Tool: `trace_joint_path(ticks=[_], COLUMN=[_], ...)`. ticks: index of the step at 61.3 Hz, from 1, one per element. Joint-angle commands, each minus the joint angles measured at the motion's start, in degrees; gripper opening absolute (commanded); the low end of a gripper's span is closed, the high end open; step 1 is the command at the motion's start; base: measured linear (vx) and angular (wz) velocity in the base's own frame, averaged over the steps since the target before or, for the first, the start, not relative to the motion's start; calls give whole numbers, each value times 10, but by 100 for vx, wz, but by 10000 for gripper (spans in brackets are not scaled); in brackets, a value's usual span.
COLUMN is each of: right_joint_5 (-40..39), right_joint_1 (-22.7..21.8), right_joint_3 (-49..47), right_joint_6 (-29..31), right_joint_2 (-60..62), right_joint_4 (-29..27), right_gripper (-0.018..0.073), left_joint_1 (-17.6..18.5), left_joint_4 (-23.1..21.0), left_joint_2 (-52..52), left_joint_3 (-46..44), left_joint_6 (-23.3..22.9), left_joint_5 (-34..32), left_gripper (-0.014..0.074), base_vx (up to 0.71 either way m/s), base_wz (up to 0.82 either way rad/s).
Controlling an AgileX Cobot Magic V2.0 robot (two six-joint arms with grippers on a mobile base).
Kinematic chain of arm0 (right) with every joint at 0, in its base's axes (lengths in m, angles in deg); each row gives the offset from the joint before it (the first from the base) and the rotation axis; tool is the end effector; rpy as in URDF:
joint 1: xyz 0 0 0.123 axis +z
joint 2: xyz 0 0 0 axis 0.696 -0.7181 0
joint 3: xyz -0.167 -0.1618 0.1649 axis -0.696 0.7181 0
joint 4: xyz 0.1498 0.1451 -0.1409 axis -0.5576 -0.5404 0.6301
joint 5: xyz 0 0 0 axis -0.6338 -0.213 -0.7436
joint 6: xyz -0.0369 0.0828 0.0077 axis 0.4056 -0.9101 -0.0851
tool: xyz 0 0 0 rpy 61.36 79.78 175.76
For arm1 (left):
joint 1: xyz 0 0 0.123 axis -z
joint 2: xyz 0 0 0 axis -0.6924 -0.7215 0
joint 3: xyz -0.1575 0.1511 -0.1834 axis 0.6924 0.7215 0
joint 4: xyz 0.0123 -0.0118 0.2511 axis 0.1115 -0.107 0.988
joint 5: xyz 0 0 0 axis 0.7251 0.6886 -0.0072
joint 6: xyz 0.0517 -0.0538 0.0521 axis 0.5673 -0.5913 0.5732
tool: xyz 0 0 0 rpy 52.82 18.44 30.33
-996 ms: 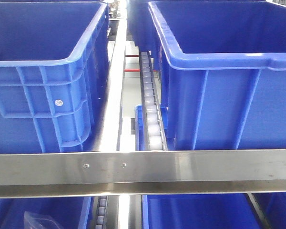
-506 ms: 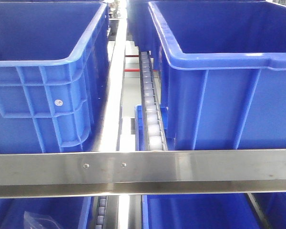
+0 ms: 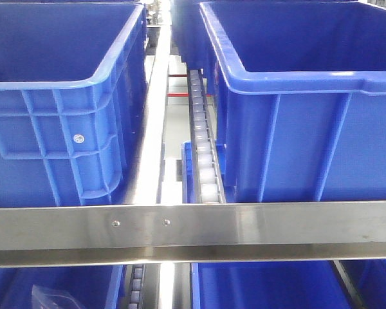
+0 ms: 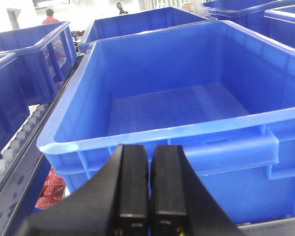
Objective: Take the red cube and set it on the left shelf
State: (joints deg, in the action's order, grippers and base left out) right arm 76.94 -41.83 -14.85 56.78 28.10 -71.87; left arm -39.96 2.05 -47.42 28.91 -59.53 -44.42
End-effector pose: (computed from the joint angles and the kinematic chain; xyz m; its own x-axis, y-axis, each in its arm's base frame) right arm 0.0565 0.0023 0.2053 0.0826 -0.0125 -0.9965 -0.0385 0.9991 -0.0157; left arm 0.0560 -0.0038 0.2072 0.0616 0.1289 -0.9897 0.0599 0.9894 0.1326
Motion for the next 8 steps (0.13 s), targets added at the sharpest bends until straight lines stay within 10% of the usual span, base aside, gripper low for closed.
trace_joint_path(ticks=[1,8], right_joint_5=[-49,-49], right_joint_1=[-4,-4], right_joint_3=[-14,-14], right_joint_6=[5,5], right_joint_2=[11,11], right_joint_4=[-1,-1], right_gripper=[57,57], left_joint_1=[1,1], left_joint_4=[-3,-3], left_joint_2=[-5,-5], left_joint_3=[13,13], left_joint_6=[0,0], left_joint_5=[-52,-52], left_gripper=[106,106], base_vx=[0,0], base_wz=[0,0])
